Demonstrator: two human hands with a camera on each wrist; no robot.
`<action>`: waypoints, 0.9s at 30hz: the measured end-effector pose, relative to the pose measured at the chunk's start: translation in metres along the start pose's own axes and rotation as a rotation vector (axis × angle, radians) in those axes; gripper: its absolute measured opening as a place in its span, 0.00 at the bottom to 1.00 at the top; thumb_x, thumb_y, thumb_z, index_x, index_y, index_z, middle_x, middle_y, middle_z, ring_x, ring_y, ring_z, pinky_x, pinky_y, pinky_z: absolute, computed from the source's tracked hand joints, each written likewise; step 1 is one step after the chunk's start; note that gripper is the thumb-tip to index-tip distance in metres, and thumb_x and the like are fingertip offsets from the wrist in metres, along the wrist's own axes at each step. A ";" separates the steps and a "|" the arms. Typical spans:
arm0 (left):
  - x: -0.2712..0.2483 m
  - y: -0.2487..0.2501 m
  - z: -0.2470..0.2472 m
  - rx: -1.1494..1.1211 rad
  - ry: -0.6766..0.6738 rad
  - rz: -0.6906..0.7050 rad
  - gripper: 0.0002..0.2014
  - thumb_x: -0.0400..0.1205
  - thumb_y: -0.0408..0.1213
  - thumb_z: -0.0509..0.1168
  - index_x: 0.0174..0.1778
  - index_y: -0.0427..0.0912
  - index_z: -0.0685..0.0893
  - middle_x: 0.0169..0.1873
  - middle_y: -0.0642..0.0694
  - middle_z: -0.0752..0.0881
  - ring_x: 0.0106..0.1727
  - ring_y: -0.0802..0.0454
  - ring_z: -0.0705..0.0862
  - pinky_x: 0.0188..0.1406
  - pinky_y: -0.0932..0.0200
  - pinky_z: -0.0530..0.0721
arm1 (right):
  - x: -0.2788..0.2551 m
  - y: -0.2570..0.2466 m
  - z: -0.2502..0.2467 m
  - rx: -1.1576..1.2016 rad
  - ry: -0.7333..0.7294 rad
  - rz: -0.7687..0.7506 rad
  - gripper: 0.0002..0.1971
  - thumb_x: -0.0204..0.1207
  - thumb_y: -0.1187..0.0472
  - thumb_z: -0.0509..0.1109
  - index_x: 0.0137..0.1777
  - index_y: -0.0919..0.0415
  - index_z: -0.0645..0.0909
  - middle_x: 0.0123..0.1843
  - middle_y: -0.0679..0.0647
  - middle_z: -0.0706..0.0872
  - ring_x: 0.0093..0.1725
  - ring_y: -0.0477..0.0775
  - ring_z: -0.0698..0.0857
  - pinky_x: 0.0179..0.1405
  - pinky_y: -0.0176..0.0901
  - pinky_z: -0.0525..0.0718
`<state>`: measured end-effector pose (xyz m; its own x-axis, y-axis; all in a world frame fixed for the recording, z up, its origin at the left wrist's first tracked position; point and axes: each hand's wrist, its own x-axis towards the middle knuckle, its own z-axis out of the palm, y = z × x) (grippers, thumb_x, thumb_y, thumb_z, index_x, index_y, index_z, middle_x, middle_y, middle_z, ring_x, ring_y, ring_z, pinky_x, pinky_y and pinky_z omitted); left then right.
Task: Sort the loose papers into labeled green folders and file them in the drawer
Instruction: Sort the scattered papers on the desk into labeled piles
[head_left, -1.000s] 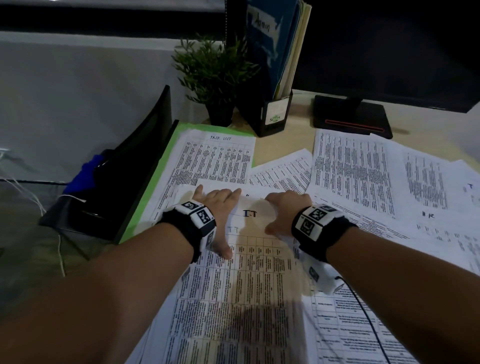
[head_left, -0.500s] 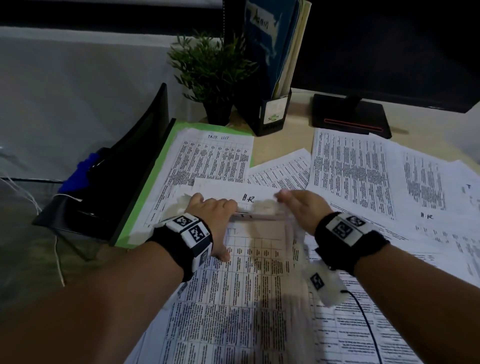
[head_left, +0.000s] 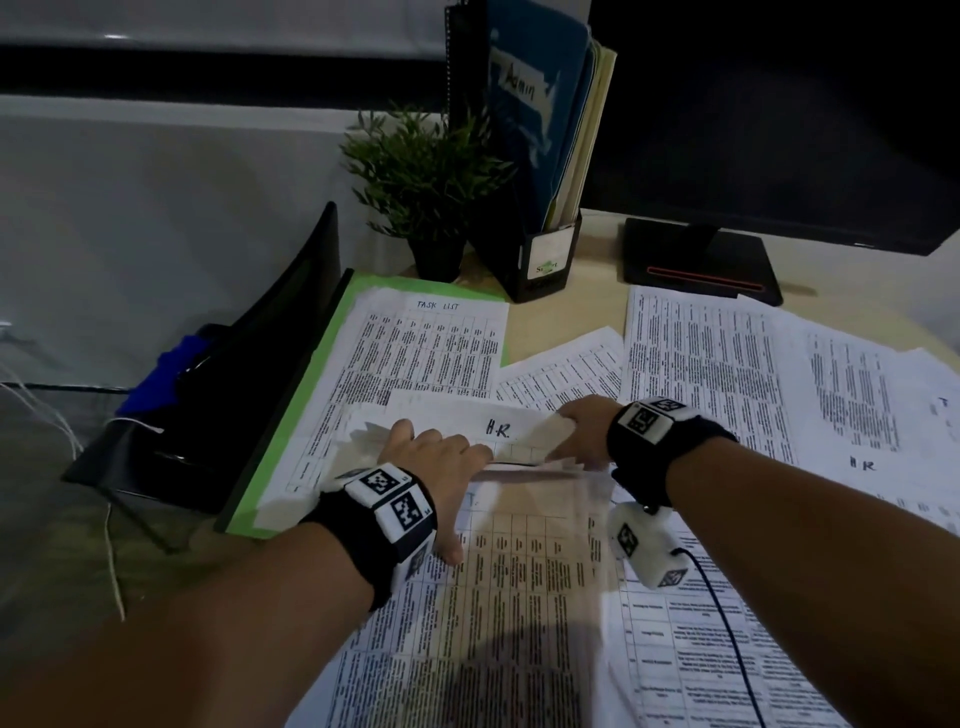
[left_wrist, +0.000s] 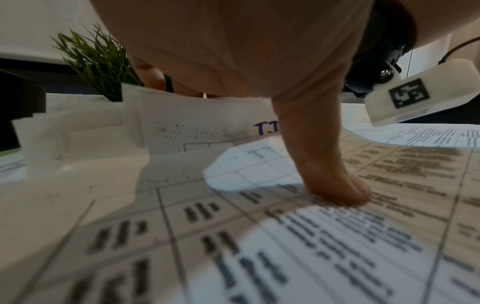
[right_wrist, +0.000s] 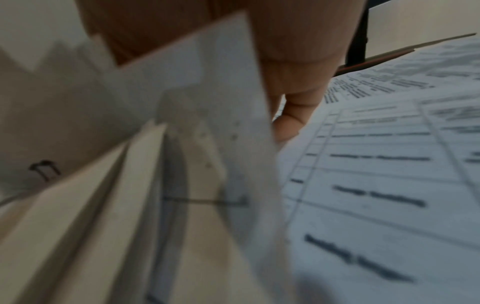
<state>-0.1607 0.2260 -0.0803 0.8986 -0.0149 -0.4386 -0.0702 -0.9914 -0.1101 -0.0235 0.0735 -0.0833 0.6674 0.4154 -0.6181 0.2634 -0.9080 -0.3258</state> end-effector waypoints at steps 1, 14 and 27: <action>0.000 0.000 0.001 0.002 0.003 -0.002 0.50 0.61 0.65 0.76 0.76 0.56 0.61 0.68 0.54 0.75 0.66 0.48 0.74 0.65 0.42 0.60 | -0.001 -0.004 0.000 0.015 -0.006 -0.005 0.21 0.69 0.55 0.79 0.60 0.58 0.82 0.49 0.54 0.84 0.49 0.55 0.84 0.34 0.40 0.85; 0.002 -0.001 -0.001 -0.016 -0.006 0.008 0.50 0.60 0.65 0.77 0.75 0.55 0.61 0.65 0.52 0.75 0.65 0.47 0.74 0.62 0.42 0.59 | -0.009 -0.021 -0.007 -0.135 0.096 0.056 0.22 0.66 0.51 0.74 0.61 0.42 0.77 0.59 0.51 0.78 0.56 0.57 0.78 0.60 0.53 0.81; 0.006 -0.003 0.002 -0.040 -0.026 -0.004 0.50 0.58 0.65 0.78 0.75 0.58 0.63 0.67 0.54 0.76 0.66 0.49 0.75 0.63 0.41 0.58 | -0.015 -0.021 0.014 0.049 0.040 -0.129 0.18 0.73 0.68 0.68 0.55 0.44 0.74 0.51 0.51 0.80 0.47 0.53 0.80 0.41 0.36 0.75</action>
<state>-0.1563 0.2293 -0.0848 0.8871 -0.0085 -0.4615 -0.0491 -0.9959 -0.0761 -0.0489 0.0870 -0.0776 0.6579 0.5254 -0.5396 0.3152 -0.8428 -0.4364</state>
